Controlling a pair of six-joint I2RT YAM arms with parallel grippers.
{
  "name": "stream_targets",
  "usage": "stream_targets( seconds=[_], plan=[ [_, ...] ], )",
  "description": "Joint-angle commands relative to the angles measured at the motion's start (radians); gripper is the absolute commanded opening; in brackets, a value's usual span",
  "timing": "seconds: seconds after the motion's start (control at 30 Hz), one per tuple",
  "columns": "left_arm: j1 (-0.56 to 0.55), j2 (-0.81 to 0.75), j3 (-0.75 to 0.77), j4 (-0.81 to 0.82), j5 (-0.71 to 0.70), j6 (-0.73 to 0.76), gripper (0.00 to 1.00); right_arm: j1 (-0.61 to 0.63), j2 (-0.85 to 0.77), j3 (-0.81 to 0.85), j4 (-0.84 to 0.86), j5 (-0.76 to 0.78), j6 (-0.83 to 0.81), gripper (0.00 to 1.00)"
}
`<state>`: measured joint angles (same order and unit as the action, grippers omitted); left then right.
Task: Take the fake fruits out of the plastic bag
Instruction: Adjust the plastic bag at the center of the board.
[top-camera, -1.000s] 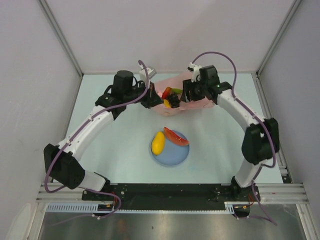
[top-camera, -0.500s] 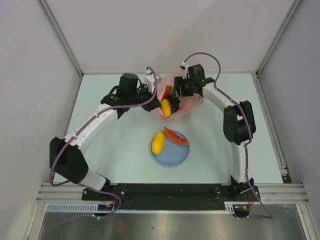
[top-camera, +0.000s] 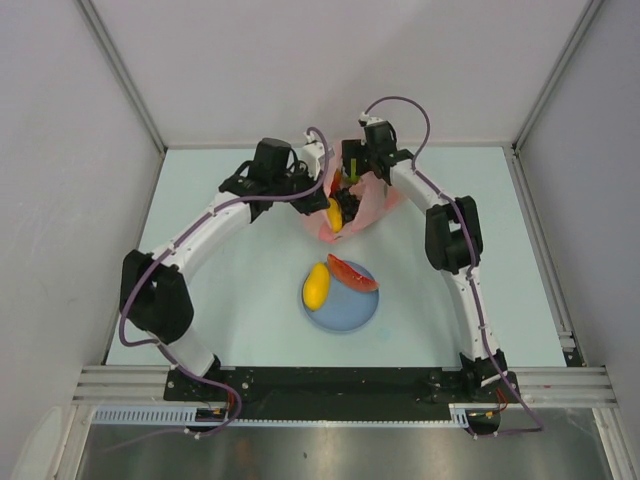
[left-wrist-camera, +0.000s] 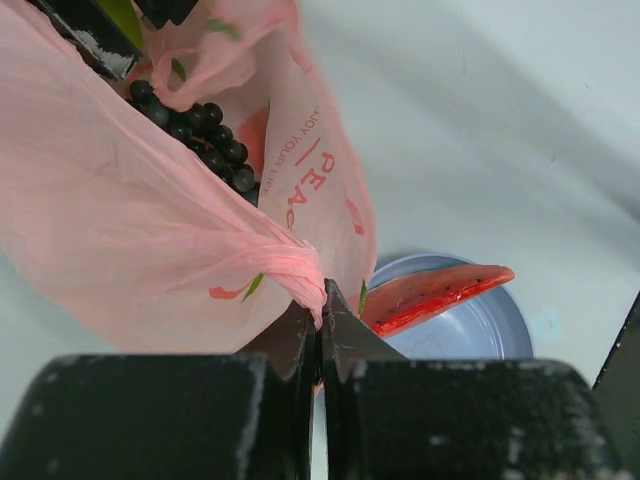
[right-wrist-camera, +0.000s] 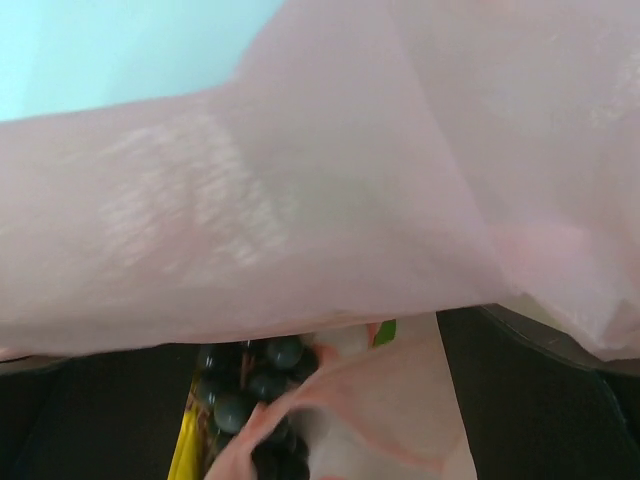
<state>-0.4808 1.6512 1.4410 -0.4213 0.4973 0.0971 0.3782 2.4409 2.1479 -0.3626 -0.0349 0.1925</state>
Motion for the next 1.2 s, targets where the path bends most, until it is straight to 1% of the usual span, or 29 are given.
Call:
stream_targets(
  seconds=[0.0,0.17,0.27,0.37,0.4,0.47,0.5,0.57,0.6,0.67,0.7,0.8,0.87,0.9,0.97,1.0,1.1,1.13,1.17],
  plan=[
    [-0.01,0.004,0.055,0.004,0.027,-0.005,0.04,0.001,0.064,0.105,0.036,0.084,0.033,1.0],
    [-0.019,0.015,0.061,-0.011,0.03,-0.008,0.04,0.002,0.132,0.158,0.05,0.121,0.045,1.0],
    [-0.024,0.018,0.065,-0.016,0.027,-0.011,0.04,0.001,0.17,0.196,0.063,0.128,0.041,0.95],
    [-0.028,0.015,0.067,-0.017,0.026,-0.008,0.04,0.001,0.159,0.195,0.085,0.11,0.013,0.8],
    [-0.03,0.015,0.067,-0.019,0.02,-0.008,0.04,0.001,0.15,0.188,0.1,0.096,-0.002,0.7],
    [-0.03,0.015,0.065,-0.014,0.018,-0.008,0.04,0.001,0.113,0.165,0.108,0.046,-0.018,0.64],
    [-0.03,0.016,0.064,-0.013,0.017,-0.01,0.04,-0.001,0.101,0.156,0.108,0.033,-0.031,0.57],
    [-0.03,0.021,0.064,-0.008,0.009,-0.013,0.04,-0.005,0.055,0.127,0.102,-0.037,-0.033,0.51],
    [-0.03,0.021,0.064,-0.007,0.007,-0.013,0.04,-0.01,0.037,0.118,0.096,-0.057,-0.031,0.43],
    [-0.03,0.022,0.065,0.001,0.0,-0.011,0.04,-0.013,-0.017,0.078,0.083,-0.115,-0.041,0.37],
    [-0.031,0.022,0.065,0.003,-0.003,-0.01,0.04,-0.016,-0.035,0.063,0.071,-0.131,-0.044,0.32],
    [-0.03,0.022,0.067,0.007,-0.016,-0.007,0.04,-0.025,-0.118,-0.028,0.031,-0.177,-0.059,0.24],
    [-0.03,0.021,0.071,0.009,-0.016,-0.005,0.04,-0.033,-0.166,-0.086,0.01,-0.181,-0.064,0.22],
    [-0.03,0.019,0.071,0.009,-0.016,-0.005,0.03,-0.036,-0.215,-0.159,-0.008,-0.178,-0.07,0.23],
    [-0.03,0.013,0.076,0.013,-0.014,-0.002,0.04,-0.062,-0.265,-0.238,-0.022,-0.133,-0.082,0.26],
    [-0.03,0.012,0.078,0.013,-0.014,0.0,0.04,-0.077,-0.292,-0.306,-0.024,-0.117,-0.088,0.3],
    [-0.03,0.016,0.091,0.013,-0.011,0.004,0.04,-0.165,-0.388,-0.417,-0.009,-0.065,-0.094,0.34],
    [-0.03,0.018,0.096,0.013,-0.009,0.004,0.04,-0.217,-0.434,-0.431,-0.003,-0.057,-0.091,0.34],
    [-0.03,0.022,0.105,0.015,-0.003,0.003,0.04,-0.238,-0.453,-0.44,0.002,-0.053,-0.096,0.34]
  ],
)
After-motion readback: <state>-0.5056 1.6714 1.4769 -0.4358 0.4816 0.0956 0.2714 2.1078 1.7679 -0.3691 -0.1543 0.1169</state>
